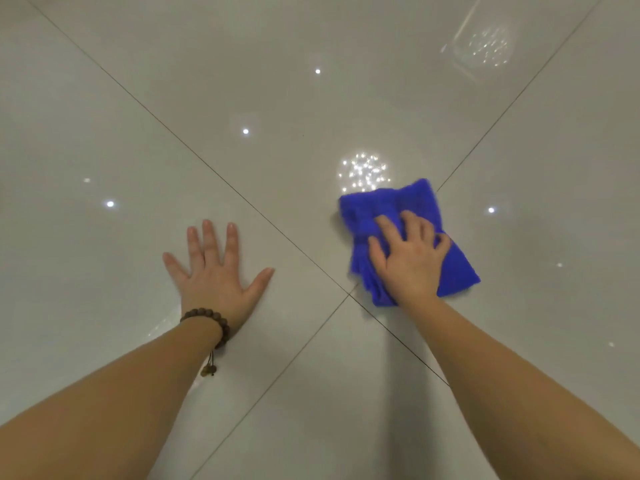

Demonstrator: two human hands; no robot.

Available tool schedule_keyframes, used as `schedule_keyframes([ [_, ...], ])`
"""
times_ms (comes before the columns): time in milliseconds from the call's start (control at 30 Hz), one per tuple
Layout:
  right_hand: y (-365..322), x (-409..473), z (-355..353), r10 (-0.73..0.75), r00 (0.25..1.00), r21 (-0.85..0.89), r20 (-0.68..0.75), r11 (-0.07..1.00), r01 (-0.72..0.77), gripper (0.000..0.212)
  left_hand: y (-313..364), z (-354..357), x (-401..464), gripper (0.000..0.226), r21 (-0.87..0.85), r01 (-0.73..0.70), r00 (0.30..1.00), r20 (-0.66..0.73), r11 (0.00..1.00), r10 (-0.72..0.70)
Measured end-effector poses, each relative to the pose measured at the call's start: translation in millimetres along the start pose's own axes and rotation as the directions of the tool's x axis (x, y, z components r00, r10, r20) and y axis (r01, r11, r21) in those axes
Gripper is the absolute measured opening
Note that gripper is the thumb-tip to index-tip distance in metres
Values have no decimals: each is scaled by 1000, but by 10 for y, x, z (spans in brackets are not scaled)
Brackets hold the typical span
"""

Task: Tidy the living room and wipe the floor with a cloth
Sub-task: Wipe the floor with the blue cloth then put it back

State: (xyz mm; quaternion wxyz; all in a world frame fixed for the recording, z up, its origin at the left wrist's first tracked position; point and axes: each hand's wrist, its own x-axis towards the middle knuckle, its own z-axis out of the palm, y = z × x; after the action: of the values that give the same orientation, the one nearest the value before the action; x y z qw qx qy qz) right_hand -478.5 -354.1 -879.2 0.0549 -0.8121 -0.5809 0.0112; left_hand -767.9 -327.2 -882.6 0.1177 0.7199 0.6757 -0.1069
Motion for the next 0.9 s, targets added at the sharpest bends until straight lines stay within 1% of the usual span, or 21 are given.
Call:
schedule_keyframes([
  [67, -279, -73, -28, 278, 961, 35, -8, 960, -278, 40, -19, -31, 5, 92, -28, -12, 999, 40, 1000, 13],
  [100, -490, -205, -26, 242, 970, 45, 13, 969, -242, 39, -15, -39, -70, 91, -61, -20, 998, 60, 998, 24],
  [167, -777, -547, -6, -151, 988, 46, 24, 988, 150, 35, 28, 13, -401, 90, -161, -12, 999, 35, 987, 18],
  [200, -729, -642, -17, -350, 935, 41, 51, 937, 348, 33, 52, 49, -642, 89, -192, 3, 1000, 26, 981, 2],
  [233, -517, -587, -31, -467, 882, 32, 62, 884, 466, 33, 71, 93, -887, 88, -199, 16, 999, 53, 980, -5],
  [267, -220, -468, -36, -475, 878, -11, 52, 879, 476, 35, 76, 146, -1089, 88, -186, 29, 995, 101, 982, -10],
  [300, 78, -323, -59, -349, 935, -51, 67, 935, 352, 39, 61, 198, -1222, 89, -163, 45, 988, 150, 986, -20],
  [333, 346, -181, -104, -105, 991, -56, 88, 992, 110, 46, 37, 236, -1288, 92, -135, 53, 981, 191, 989, -27],
  [400, 524, -99, -145, 326, 944, -2, 54, 945, -326, 55, 6, 255, -1283, 101, -109, 46, 969, 248, 993, -18],
  [433, 361, -172, -122, 375, 926, 7, 46, 927, -376, 55, 2, 243, -1259, 107, -104, 41, 962, 273, 994, -11],
  [467, 114, -319, -85, 293, 955, 20, 38, 956, -294, 53, 4, 220, -1247, 113, -99, 41, 954, 301, 994, -9],
  [533, -335, -690, -53, -123, 989, 59, 87, 991, 118, 48, 21, 166, -1230, 123, -88, 45, 934, 356, 995, -11],
  [600, -324, -862, -68, -488, 862, 30, 140, 872, 488, 49, 27, 96, -1202, 126, -78, 43, 914, 405, 996, -8],
  [633, -146, -769, -74, -524, 838, -1, 150, 848, 530, 52, 26, 62, -1192, 126, -76, 34, 904, 428, 997, 1],
  [667, 52, -665, -69, -435, 886, -51, 158, 893, 448, 57, 28, 35, -1184, 127, -71, 25, 894, 447, 997, 10],
  [733, 332, -463, -100, 19, 989, -85, 147, 996, -7, 65, 24, 19, -1187, 129, -57, 11, 886, 464, 998, 17],
  [767, 306, -432, -106, 221, 964, -76, 150, 974, -212, 69, 21, 22, -1190, 129, -55, 10, 886, 464, 998, 17],
  [800, 144, -458, -99, 309, 937, -67, 160, 951, -302, 71, 19, 24, -1193, 130, -53, 12, 886, 464, 999, 14],
  [833, -76, -552, -91, 256, 950, -69, 178, 966, -248, 73, 23, 15, -1199, 130, -54, 15, 884, 467, 998, 12],
  [867, -314, -707, -99, 81, 976, -40, 203, 996, -75, 72, 30, 6, -1206, 131, -57, 22, 883, 470, 998, 8],
  [900, -482, -885, -81, -162, 958, 2, 238, 986, 166, 70, 35, -1, -1211, 132, -57, 29, 883, 469, 998, 2],
])
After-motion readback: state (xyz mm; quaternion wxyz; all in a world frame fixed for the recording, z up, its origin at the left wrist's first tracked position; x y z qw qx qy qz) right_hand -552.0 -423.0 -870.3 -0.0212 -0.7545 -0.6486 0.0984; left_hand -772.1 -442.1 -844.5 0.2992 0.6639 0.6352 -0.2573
